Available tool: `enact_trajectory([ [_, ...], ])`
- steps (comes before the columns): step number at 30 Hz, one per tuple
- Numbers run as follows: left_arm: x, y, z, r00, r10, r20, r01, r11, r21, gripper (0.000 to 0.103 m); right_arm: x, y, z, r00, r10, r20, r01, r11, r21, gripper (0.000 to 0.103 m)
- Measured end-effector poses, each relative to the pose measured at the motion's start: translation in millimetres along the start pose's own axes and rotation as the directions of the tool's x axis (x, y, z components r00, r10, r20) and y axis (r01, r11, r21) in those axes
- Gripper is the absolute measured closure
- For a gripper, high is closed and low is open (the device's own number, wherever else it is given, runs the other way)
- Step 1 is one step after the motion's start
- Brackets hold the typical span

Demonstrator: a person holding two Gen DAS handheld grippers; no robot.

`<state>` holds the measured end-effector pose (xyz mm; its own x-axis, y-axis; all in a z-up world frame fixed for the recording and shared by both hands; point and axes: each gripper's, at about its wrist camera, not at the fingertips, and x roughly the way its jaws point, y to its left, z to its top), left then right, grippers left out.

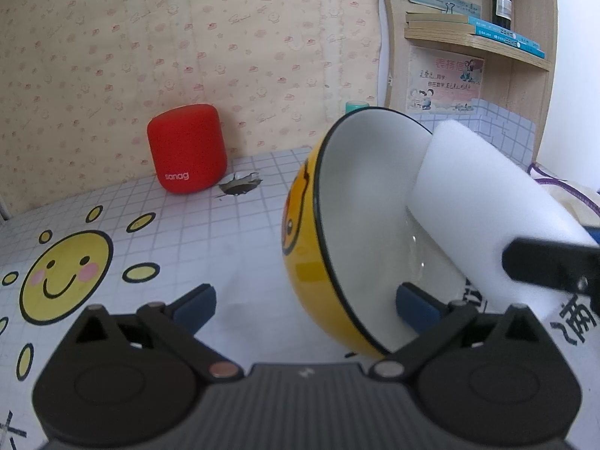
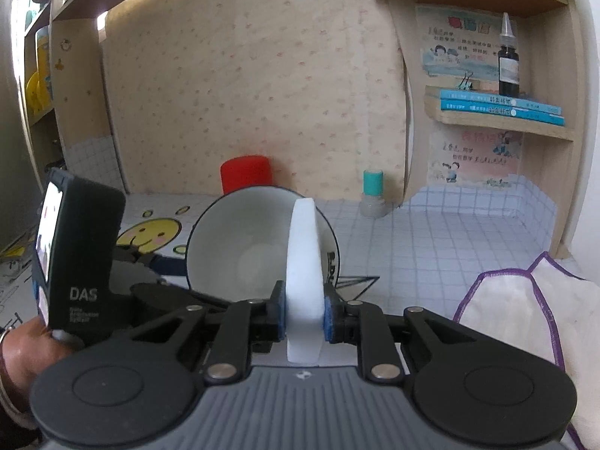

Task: Clean bowl
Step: 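Hold the tilted bowl with the left tool while the right gripper scrubs its interior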

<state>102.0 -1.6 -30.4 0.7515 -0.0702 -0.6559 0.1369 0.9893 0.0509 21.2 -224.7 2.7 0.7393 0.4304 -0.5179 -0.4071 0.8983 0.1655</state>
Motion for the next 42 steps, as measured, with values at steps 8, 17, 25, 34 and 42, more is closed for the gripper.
enact_trajectory([
  [8, -2, -4, 0, 1.0, -0.004, 0.005, 0.004, 1.0, 0.014, 0.0, 3, 15, 26, 0.996, 0.033, -0.087, -0.054, 0.965, -0.258, 0.086],
  [17, -3, -5, 1, 1.0, -0.01, 0.007, 0.01, 1.0, 0.017, 0.0, 14, 19, 34, 0.983, 0.0, -0.181, -0.075, 0.912, -0.404, 0.086],
  [25, 0, -2, 2, 1.0, -0.013, -0.002, 0.013, 1.0, -0.001, 0.0, 15, 7, 20, 0.986, 0.002, -0.167, -0.058, 0.942, -0.331, 0.086],
  [34, 0, -1, 2, 1.0, -0.004, -0.003, 0.004, 1.0, -0.021, 0.0, 24, 16, 28, 0.988, 0.056, -0.141, -0.1, 0.939, -0.33, 0.085],
  [42, -3, -3, 2, 1.0, 0.004, -0.003, -0.004, 1.0, -0.007, 0.0, 18, 10, 26, 0.99, 0.015, -0.142, -0.066, 0.931, -0.359, 0.085],
])
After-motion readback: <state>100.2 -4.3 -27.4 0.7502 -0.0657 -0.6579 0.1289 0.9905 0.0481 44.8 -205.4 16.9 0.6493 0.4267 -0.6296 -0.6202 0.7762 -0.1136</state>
